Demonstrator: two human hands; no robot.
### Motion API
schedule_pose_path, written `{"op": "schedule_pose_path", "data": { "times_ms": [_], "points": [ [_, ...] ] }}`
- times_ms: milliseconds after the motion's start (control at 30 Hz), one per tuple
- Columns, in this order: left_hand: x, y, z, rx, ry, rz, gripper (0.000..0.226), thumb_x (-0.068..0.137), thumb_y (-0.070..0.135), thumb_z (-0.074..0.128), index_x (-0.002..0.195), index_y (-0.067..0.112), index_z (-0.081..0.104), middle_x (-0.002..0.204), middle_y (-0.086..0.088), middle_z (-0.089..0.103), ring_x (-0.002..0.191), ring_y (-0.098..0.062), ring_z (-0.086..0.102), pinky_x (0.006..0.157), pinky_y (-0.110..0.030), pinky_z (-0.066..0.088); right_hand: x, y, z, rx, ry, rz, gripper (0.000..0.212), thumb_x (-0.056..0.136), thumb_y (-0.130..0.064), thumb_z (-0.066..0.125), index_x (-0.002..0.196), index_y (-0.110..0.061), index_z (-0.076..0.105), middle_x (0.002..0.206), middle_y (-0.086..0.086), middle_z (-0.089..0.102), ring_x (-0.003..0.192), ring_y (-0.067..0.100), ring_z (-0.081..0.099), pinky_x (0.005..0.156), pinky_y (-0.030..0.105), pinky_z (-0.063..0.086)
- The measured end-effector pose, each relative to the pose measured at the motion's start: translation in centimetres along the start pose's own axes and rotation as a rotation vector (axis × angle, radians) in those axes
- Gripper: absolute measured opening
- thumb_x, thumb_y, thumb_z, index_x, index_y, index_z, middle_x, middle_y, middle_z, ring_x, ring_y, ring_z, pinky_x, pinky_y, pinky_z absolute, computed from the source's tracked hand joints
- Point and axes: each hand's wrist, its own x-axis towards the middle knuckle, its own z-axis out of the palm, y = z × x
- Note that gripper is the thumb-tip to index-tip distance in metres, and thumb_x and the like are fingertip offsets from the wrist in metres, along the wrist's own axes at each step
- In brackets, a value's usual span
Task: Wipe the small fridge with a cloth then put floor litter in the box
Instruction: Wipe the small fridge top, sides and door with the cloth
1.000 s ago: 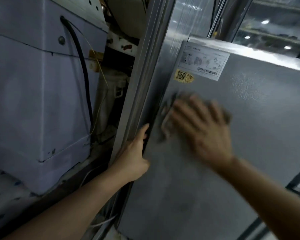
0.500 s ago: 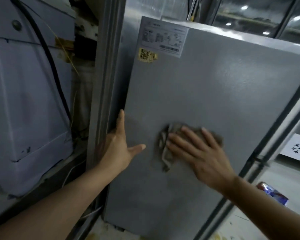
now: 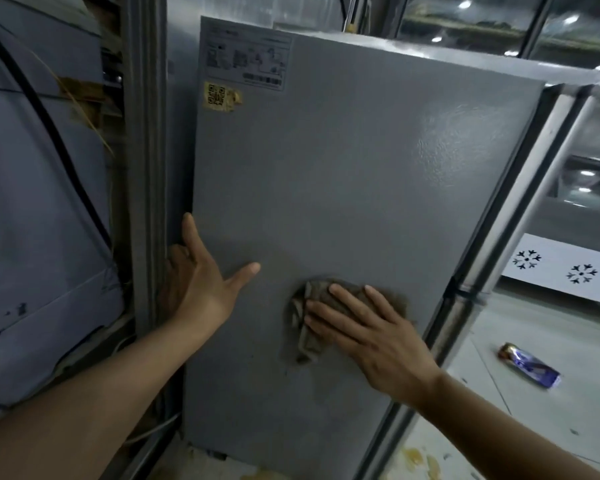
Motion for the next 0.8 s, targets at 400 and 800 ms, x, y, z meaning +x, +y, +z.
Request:
{"op": "schedule_pose_path", "data": {
  "times_ms": [400,800],
  "points": [
    [0.4,-0.6,1.0,-0.037,0.094,0.031,0.115,0.070,0.060,0.066,0.149,0.022,-0.010,0.148,-0.018,0.025,0.132,-0.034,0.034,0.104,-0.045,0.033,-0.8,2.3,0.3,0.170,0.391,0.714,0.059,0.092,-0.017,0.036,0.149,-0.019,0.020,0.156,0.004,0.013,0.145,0.034,0.002,0.117,0.048,0.003],
    [-0.8,-4.2,2.2,-0.154,-0.042,0.043,0.110,0.070,0.056,0.069,0.148,0.022,0.000,0.151,-0.005,0.027,0.134,-0.025,0.035,0.109,-0.041,0.032,-0.8,3.7,0.2,0.148,0.387,0.607,0.056,0.094,-0.027,0.034,0.149,-0.023,0.023,0.156,-0.003,0.017,0.145,0.028,0.009,0.117,0.049,0.005]
  ]
}}
